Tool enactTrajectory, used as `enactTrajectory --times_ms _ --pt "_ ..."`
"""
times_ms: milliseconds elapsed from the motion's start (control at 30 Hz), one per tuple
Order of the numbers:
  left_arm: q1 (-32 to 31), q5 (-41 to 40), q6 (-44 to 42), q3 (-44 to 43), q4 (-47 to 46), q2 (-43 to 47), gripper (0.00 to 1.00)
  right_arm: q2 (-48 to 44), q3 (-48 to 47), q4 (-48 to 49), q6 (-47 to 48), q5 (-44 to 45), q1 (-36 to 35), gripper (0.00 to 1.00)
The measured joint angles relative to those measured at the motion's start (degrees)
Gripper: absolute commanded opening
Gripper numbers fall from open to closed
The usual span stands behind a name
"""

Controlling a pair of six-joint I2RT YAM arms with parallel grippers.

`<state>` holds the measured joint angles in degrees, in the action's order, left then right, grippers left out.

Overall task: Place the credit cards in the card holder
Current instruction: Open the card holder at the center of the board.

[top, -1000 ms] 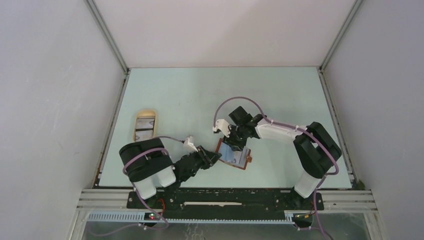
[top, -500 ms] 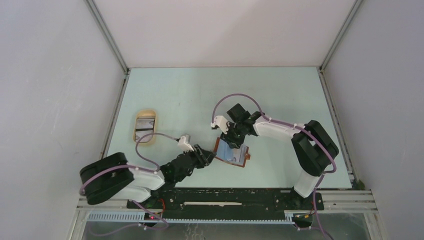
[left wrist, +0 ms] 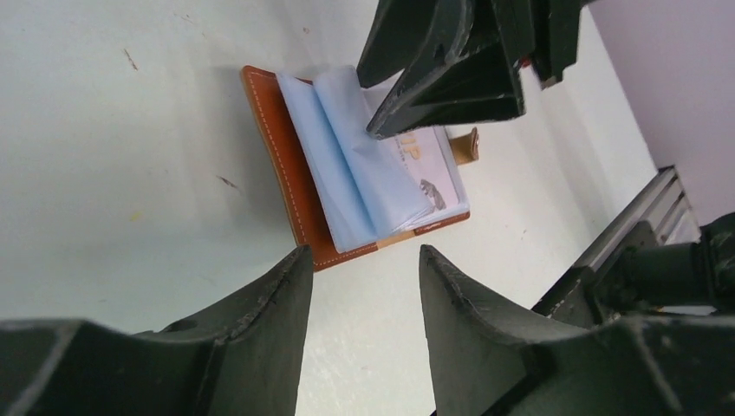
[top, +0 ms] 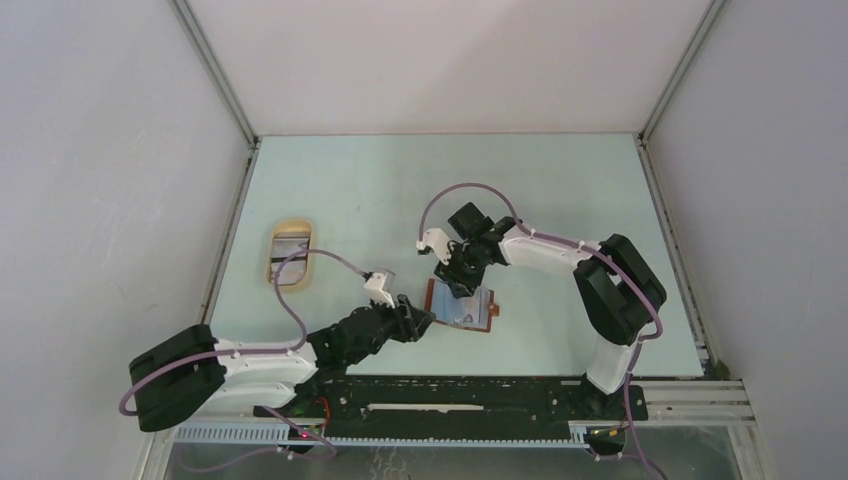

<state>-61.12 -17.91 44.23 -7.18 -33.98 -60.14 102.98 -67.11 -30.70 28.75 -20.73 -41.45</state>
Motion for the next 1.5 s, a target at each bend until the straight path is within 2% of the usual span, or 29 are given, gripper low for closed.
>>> enactTrajectory --times_ms 300,867,1200,1500 --pt "-0.1 3.3 -1.5 -0.8 -1.9 -7.2 0.56 1.4 -2.7 -1.9 -1.5 -4.4 0.2 0.46" --pt "-0.2 3.3 -2.4 -0.8 -2.4 -2.4 0.58 4.5 -5.7 -5.4 -5.5 -14.3 1.2 0.47" --pt "-0.2 4.9 -2.7 -0.8 -2.3 3.6 0.55 8.2 -9.2 -5.9 -11.2 -21.4 0.6 0.47" --pt "-0.2 7.8 -2.0 -0.8 -6.3 -2.3 0.45 11.5 -11.0 -7.2 -13.9 -28.6 0.5 0.47"
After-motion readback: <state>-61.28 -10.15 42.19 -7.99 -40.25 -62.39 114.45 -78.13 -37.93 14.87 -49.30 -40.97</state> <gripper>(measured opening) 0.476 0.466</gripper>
